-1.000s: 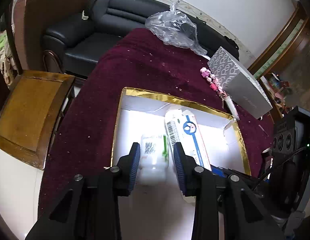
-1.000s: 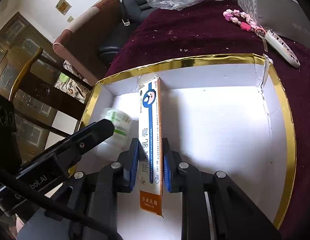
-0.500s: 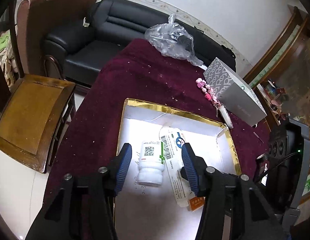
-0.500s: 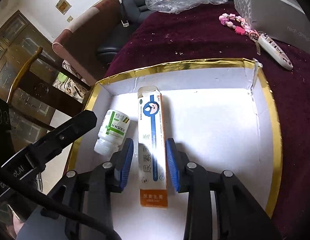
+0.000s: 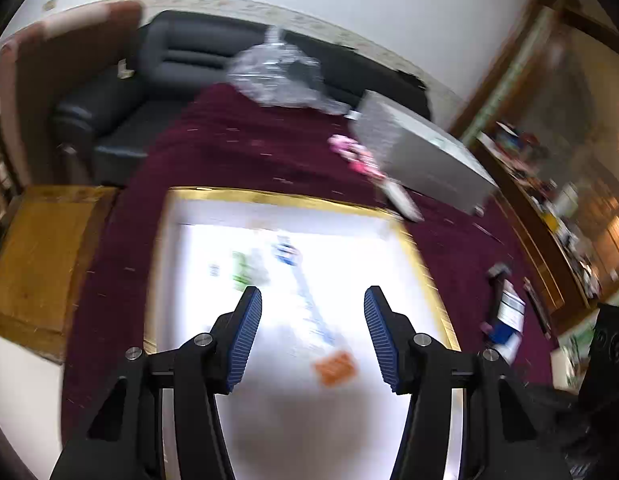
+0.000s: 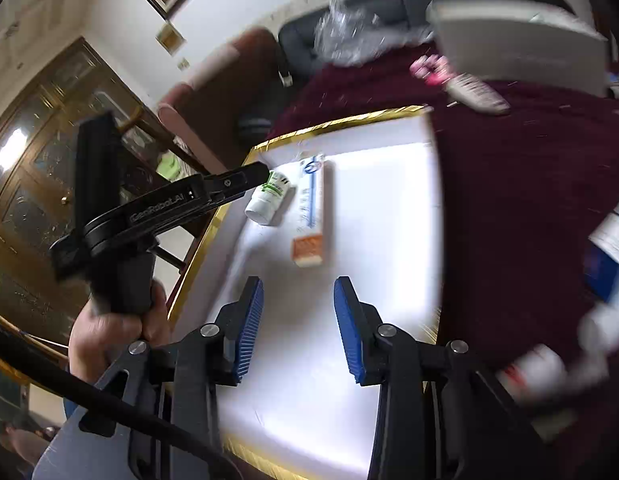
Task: Organize objects
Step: 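Move both open grippers back over the pile of items, then grasp the orange-capped white bottle with the left gripper while the right grasps the black marker, then carry the bottle and marker into the white tray and open both grippers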
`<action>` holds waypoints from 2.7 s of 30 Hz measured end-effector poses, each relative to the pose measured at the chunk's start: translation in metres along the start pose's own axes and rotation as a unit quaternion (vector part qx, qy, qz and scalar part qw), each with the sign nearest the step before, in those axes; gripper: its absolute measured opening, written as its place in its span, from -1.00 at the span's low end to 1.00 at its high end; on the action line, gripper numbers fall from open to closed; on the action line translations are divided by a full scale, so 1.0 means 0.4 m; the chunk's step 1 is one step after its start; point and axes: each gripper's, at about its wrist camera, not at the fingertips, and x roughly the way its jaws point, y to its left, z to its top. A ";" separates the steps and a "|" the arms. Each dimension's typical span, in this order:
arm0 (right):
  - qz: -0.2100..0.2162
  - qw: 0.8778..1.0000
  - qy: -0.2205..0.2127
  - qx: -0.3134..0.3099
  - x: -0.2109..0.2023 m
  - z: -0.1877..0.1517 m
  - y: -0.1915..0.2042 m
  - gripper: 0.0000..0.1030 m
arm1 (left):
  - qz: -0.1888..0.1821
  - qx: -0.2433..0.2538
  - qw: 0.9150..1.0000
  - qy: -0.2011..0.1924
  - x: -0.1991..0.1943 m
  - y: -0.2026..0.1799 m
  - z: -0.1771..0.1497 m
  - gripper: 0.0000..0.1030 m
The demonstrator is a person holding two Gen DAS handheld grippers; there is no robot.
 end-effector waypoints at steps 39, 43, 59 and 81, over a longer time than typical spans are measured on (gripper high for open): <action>-0.047 0.969 -0.169 0.175 -0.403 -0.216 -0.492 0.42 | -0.044 0.079 0.977 0.195 0.211 -0.616 -0.229 0.05; -0.049 0.969 -0.172 0.172 -0.410 -0.219 -0.493 0.42 | -0.036 0.062 0.978 0.197 0.215 -0.562 -0.262 -0.01; -0.081 0.977 -0.196 0.028 -0.423 -0.224 -0.347 0.32 | 0.065 0.135 0.981 0.120 0.185 -0.609 -0.346 -0.57; -0.209 0.965 0.067 -0.141 -0.162 -0.198 -0.252 -0.76 | 0.087 0.180 0.974 0.111 0.121 -0.596 -0.407 -0.52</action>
